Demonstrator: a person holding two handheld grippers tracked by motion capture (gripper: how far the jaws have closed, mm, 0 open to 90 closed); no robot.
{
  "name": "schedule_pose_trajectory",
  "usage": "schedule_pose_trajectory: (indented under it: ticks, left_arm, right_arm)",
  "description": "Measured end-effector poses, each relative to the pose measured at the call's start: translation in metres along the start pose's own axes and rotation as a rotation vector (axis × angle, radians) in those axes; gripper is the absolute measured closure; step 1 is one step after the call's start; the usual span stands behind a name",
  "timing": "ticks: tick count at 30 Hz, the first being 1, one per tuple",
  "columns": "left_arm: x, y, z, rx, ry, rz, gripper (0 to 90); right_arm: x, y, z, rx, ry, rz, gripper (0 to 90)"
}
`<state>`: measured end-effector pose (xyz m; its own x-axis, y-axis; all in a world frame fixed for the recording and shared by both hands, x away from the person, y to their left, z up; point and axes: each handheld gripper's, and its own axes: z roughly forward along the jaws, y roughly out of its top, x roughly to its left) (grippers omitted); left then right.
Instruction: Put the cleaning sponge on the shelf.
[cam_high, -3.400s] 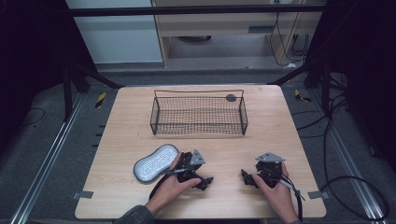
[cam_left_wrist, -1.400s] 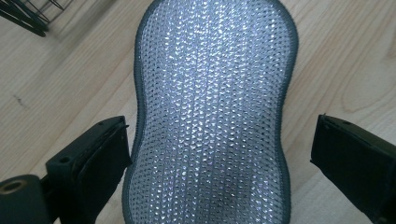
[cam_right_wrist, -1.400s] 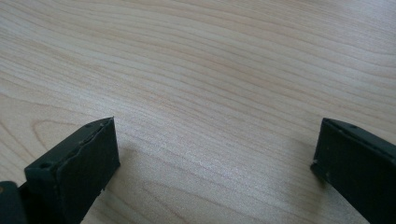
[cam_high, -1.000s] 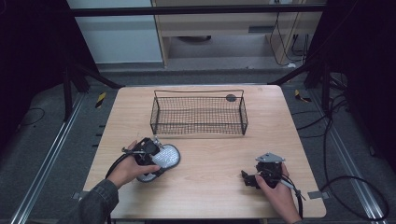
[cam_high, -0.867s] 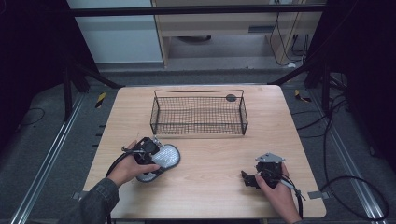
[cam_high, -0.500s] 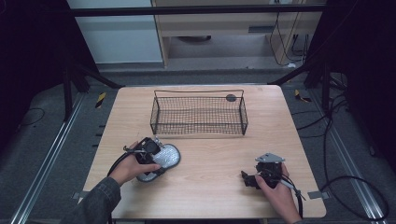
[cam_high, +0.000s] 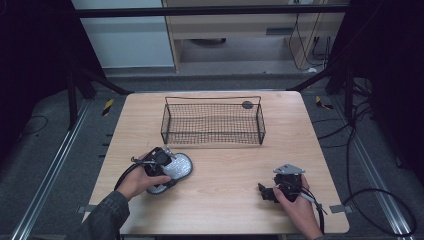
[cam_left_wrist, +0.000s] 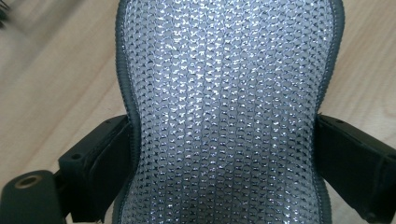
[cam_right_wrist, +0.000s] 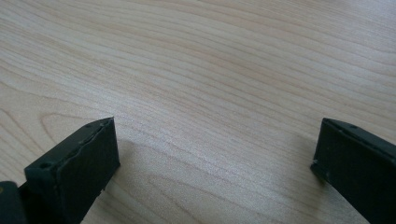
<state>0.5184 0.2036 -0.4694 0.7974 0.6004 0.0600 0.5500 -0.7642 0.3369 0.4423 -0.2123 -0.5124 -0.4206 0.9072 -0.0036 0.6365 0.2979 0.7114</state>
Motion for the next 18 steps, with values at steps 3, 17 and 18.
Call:
schedule_pose_trajectory:
  ticks: [3,17,18]
  left_arm:
    - [-0.001,0.001,-0.015,-0.03,0.025,0.018,9.1]
    - [-0.006,0.027,-0.079,-0.117,0.159,0.168,9.9]
    - [-0.004,0.034,-0.084,-0.12,0.179,0.186,10.0]
  right_arm:
    - [0.0,0.0,0.0,0.0,0.0,0.0,0.4]
    - [0.0,0.0,0.0,-0.001,0.0,0.0,0.4]
    - [0.0,0.0,0.0,-0.002,0.001,-0.001,0.4]
